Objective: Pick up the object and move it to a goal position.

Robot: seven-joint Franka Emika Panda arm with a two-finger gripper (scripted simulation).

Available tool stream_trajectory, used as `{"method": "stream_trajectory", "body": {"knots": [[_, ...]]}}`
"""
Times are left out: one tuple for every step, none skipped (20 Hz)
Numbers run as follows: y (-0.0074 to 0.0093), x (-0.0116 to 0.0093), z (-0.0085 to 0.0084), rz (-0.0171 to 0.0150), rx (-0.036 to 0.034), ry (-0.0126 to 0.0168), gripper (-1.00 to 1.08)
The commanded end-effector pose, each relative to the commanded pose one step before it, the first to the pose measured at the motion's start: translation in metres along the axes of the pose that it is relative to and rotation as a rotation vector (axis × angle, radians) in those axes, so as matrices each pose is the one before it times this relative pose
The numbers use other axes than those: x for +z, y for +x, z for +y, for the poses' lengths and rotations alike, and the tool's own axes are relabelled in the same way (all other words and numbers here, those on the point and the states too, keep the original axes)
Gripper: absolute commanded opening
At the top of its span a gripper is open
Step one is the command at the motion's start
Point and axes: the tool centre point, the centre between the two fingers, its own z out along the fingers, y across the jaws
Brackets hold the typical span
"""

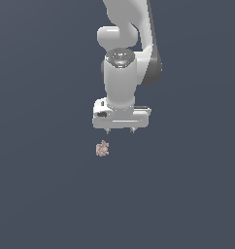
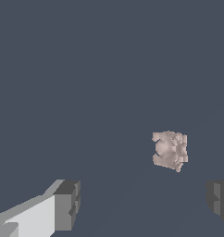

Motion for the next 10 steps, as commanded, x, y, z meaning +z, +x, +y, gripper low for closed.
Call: {"method": "stream_trajectory", "body": {"knots": [[0.00000,0.00000,0.00001,0.00000,0.00000,0.00000,1.00],[0.00011,0.00007,0.00033,0.00000,0.00000,0.00000,1.00],[0.00011,-0.00053,0.00018,0.00118,-0.00135,0.00035,1.00],[0.00027,-0.00059,0.00063,0.00149,-0.00168,0.00046,1.00],[0.00039,-0.00083,0.00089,0.00207,-0.00231,0.00062,1.00],[0.00049,-0.00110,0.00111,0.00268,-0.00298,0.00079,1.00],[0.00058,-0.00143,0.00129,0.00332,-0.00366,0.00096,1.00],[0.00059,-0.00154,0.00125,0.00340,-0.00370,0.00096,1.00],[0.00048,-0.00140,0.00095,0.00287,-0.00308,0.00080,1.00],[0.00037,-0.00124,0.00065,0.00234,-0.00245,0.00065,1.00]]}}
